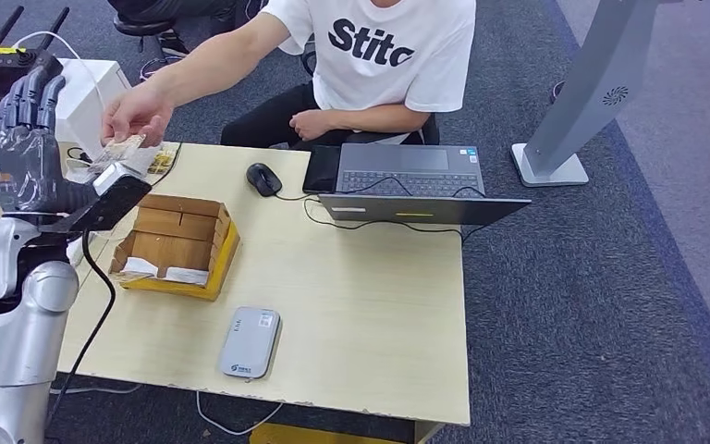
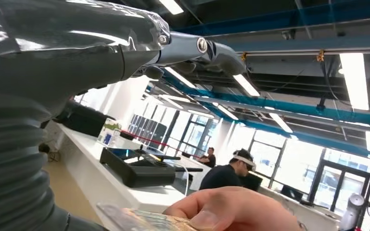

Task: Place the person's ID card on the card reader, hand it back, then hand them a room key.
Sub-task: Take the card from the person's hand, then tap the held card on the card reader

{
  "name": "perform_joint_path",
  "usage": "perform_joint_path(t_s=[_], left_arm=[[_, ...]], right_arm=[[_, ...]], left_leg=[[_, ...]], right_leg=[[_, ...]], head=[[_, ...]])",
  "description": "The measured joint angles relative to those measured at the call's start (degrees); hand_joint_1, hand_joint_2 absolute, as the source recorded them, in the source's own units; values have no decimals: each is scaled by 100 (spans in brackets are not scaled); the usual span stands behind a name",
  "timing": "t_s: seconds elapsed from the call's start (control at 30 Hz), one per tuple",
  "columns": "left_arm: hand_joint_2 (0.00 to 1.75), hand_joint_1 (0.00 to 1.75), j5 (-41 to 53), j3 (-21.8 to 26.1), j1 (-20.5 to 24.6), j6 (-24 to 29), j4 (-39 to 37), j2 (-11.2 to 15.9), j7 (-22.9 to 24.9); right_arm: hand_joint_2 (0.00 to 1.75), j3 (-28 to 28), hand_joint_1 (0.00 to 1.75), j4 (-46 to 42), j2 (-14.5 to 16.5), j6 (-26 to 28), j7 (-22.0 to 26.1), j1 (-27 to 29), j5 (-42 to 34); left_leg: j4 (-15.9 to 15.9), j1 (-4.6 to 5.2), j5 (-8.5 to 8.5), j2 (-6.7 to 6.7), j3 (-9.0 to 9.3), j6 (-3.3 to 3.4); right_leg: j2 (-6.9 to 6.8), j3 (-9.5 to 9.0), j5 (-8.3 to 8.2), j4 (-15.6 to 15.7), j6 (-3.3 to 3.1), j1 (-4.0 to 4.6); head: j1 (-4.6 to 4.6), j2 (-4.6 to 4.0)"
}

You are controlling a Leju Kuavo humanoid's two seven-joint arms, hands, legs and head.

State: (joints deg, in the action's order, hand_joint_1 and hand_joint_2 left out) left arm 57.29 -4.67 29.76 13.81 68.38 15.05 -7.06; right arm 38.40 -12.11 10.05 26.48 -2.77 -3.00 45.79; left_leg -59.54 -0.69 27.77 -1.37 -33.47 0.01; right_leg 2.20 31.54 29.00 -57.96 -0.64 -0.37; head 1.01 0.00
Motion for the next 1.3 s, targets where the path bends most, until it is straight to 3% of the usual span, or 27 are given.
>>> perform_joint_path(t_s=[0.03, 0.13, 0.17, 0.97, 1.3], left_arm=[[175, 32, 79, -81, 2, 13, -19, 0, 35], [175, 163, 378, -373, -10, 73, -100, 6, 157], [175, 175, 446, -439, -21, 92, -126, 6, 184], [175, 175, 504, -705, -439, 223, -402, 17, 37], [175, 175, 675, -1207, -819, -56, -80, -111, 21]], right_arm=[[175, 0, 0, 0, 2, -15, -5, 3, 16], [175, 0, 0, 0, 8, -49, -20, -3, 72], [175, 0, 0, 0, 10, -51, -22, -7, 81], [175, 52, 0, 9, 14, -44, -40, 1, 162], [175, 128, 0, 9, 29, -44, -38, 0, 177]], left_leg=[[0, 0, 0, 0, -1, 0], [0, 0, 0, -6, -3, 0], [0, 1, 0, -6, -3, 0], [0, 1, 0, -2, -3, 0], [-1, 2, 0, -4, -4, 0]], right_leg=[[-1, 0, 0, 0, 0, 0], [-9, -3, 0, 0, 0, 0], [-7, -2, 0, 0, 0, 0], [-5, 0, 0, 1, 1, 0], [-7, -1, 0, 2, 1, -1]], head=[[0, 0], [-1, 0], [0, 0], [-1, 0], [0, 0]])
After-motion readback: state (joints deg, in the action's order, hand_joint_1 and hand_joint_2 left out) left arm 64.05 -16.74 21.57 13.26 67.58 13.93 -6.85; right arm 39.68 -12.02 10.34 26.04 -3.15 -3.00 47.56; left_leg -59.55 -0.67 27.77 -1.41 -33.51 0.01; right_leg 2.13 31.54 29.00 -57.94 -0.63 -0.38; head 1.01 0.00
